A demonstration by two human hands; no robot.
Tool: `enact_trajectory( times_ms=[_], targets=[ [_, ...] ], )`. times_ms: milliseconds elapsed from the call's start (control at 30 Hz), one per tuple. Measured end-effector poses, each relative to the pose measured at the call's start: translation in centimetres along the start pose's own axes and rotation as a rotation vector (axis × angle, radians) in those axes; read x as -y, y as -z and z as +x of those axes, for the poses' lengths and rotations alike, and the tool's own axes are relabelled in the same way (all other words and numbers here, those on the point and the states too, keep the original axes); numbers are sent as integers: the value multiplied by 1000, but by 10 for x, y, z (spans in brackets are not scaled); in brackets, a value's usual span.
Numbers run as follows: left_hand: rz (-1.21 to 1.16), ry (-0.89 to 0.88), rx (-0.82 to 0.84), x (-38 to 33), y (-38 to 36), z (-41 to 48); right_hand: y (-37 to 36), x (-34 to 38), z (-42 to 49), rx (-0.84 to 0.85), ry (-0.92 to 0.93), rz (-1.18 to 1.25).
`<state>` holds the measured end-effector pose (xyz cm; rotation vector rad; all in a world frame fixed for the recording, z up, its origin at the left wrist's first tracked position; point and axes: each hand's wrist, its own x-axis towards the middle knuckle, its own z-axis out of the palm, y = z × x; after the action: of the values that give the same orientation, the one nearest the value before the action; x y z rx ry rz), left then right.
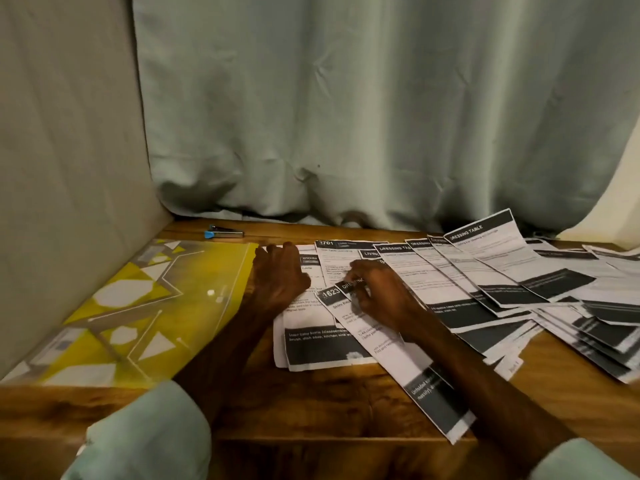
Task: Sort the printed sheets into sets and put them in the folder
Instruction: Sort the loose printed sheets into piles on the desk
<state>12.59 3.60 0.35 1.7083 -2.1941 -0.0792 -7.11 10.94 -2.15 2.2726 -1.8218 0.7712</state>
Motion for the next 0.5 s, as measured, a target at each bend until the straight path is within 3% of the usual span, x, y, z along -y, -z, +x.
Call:
enact_trajectory(
  times_ms=[200,367,500],
  targets=[
    [67,41,145,8,-5,-7,-34,4,12,-17,72,-51],
    [-286,96,166,2,-8,0,-46,-4,6,-49,16,-10],
    [-499,157,87,5,-9,6,-46,-3,7,-51,14,15]
  ],
)
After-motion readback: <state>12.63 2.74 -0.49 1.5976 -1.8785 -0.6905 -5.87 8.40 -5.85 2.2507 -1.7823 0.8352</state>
